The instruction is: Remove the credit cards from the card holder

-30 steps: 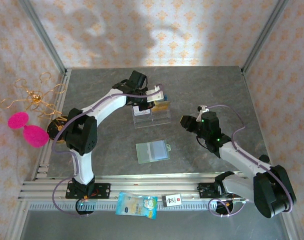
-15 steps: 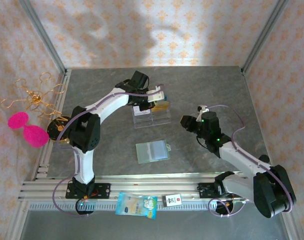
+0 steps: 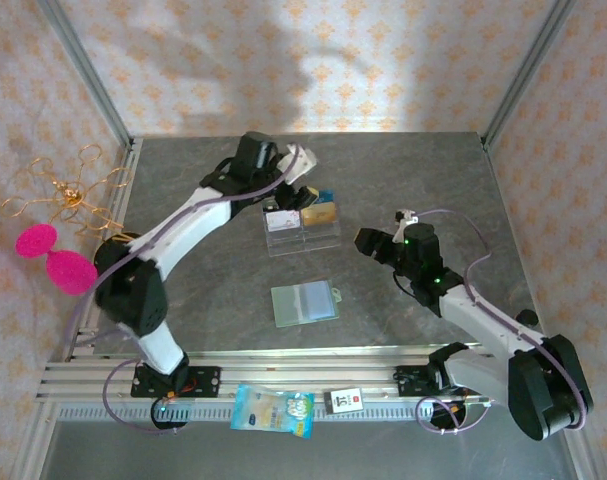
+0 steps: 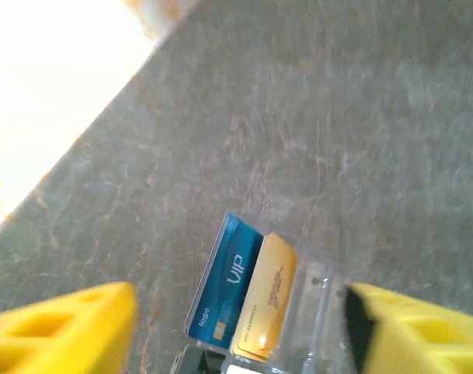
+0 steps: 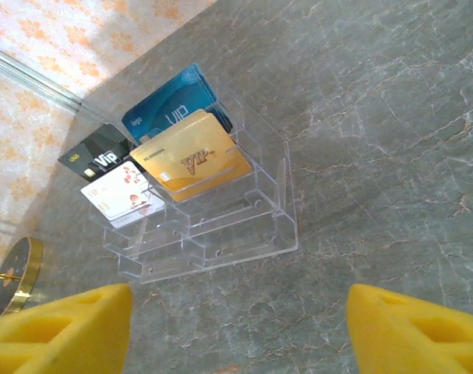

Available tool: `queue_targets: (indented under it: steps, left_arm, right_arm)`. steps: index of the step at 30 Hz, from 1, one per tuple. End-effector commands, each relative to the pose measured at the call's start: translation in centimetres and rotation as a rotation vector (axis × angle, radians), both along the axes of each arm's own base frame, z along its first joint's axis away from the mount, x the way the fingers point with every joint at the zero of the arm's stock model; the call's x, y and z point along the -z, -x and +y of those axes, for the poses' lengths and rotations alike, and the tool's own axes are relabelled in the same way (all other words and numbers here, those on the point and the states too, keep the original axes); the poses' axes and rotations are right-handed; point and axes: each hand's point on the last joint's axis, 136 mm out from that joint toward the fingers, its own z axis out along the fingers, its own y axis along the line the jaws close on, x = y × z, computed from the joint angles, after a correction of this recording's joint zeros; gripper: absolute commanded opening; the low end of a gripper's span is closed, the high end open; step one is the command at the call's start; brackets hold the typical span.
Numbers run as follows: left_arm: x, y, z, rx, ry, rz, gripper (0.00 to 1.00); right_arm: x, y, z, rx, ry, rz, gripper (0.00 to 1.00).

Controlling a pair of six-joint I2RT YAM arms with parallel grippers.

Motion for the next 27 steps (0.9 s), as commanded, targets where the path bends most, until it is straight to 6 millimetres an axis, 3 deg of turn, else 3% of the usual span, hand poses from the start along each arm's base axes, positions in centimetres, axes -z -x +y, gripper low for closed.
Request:
queue_targets:
  steps: [1,6,8,11,12,15,20,25,27]
  left_arm:
    - [-5.7,0.3,1.6,-0.17,0.316,-0.113,0.99]
    - [-5.1,3.0,8.9,-0.494,0.554,-0.246,0.99]
    - [-2.9,3.4,13.1,-0.697,0.541,-0.298,0.99]
    - [0.0,2.9,20.2,-1.02,0.48,-0.292,0.99]
    - [0.8,2.8,22.3,-1.089,0.467,-0.277,0.99]
    - [3.0,3.1,26.1,-1.204,0.38,-0.296,0.99]
    - [5.6,5.1,29.4,-1.287,0.276,-0.431,1.0]
    - [10.3,4.2,30.2,-1.29,0.22,-0.355,1.0]
    - [10.6,5.0,30.0,-1.259,0.267,-0.405,1.0]
  right_arm:
    - [-2.4,-0.8,-0.6,0.049,-0.026,-0.067,0.73]
    - [-2.9,-1.3,-2.8,0.191,-0.018,-0.108,0.8]
    - [-2.8,-1.5,-3.8,0.262,-0.022,-0.1,0.82]
    - [-2.3,-1.8,-5.1,0.356,-0.036,-0.076,1.0]
    - [-2.2,-1.8,-5.3,0.378,-0.044,-0.071,1.0]
    - [-1.9,-2.1,-6.4,0.453,-0.051,-0.061,1.0]
    - [-2.0,-2.9,-7.8,0.543,0.001,-0.067,1.0]
    - [-2.5,-4.1,-7.5,0.51,0.1,-0.102,1.0]
    - [-2.8,-4.3,-8.2,0.541,0.116,-0.125,1.0]
